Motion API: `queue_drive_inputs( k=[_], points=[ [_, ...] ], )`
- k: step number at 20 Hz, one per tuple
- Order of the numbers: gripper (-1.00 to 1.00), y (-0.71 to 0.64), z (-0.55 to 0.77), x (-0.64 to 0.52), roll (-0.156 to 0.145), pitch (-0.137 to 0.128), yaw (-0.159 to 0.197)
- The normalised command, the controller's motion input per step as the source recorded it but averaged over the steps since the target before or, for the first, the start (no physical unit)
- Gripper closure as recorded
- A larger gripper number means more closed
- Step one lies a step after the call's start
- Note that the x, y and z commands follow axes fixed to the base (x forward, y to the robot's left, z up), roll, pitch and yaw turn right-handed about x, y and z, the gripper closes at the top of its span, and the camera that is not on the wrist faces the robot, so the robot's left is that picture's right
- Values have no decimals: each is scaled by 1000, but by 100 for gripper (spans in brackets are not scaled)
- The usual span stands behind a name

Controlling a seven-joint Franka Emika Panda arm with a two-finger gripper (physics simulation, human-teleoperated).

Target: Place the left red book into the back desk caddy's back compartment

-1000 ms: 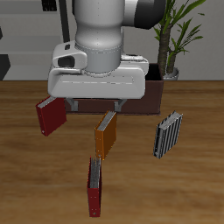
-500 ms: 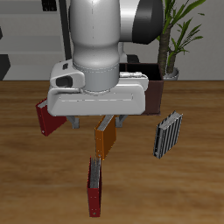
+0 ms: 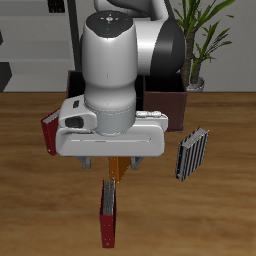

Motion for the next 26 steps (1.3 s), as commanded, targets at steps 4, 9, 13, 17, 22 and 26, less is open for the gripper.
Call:
queue_drive_inputs(
  k=[4,9,13,17,22,26],
  points=[
    [-100,-16,-183,-43,-6,-17,-18],
    [-100,-87,-329,-58,-15,-33,-15],
    [-100,-50,-434,-57,-1,1,-5],
    [-100,-45,-312,-66,-16,8,18],
    [-100,-84,-286,-58,-16,8,0],
    [-100,-76,-273,-64,-19,14,-9]
  ],
)
